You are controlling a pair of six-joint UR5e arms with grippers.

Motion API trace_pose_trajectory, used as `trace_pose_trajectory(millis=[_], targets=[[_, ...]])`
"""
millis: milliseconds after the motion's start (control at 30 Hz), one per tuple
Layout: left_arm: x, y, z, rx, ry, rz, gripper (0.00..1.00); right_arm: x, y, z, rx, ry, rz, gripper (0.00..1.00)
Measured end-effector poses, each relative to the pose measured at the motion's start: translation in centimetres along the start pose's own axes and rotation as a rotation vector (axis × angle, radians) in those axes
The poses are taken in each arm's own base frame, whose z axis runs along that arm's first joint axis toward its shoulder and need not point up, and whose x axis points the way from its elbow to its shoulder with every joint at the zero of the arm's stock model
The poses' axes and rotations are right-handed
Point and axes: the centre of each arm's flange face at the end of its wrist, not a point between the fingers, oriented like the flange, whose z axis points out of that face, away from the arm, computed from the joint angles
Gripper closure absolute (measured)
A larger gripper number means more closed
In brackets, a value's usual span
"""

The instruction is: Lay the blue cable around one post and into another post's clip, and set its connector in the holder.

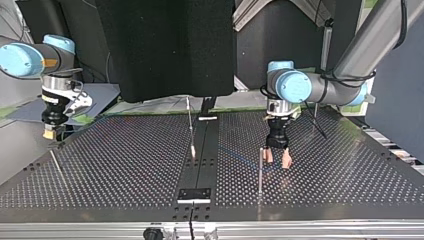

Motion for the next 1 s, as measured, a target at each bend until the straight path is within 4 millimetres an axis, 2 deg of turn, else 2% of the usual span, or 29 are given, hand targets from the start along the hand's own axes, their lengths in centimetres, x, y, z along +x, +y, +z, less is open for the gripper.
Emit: trace_pose_trajectory(millis=[100, 233, 700, 1000], targets=[[0.0, 0.0, 0.0, 0.0, 0.0, -0.001, 0.0, -1.4, 0.1, 0.2, 0.019, -0.026, -0.002, 1.0], [0.0, 0.0, 0.0, 0.0, 0.001, -0.002, 0.0, -1.9, 0.3, 0.6, 0.04, -0.049, -0.005, 1.0], [0.1, 0.0, 0.0, 0.001, 0.008, -0.012, 0.0, 1.1, 2.5, 3.2, 0.106, -0.07, -0.024, 1.0], [0.0, 0.0, 0.0, 0.0, 0.008, -0.014, 0.0, -1.9, 3.3, 3.4, 0.15, -0.166, -0.005, 1.0]])
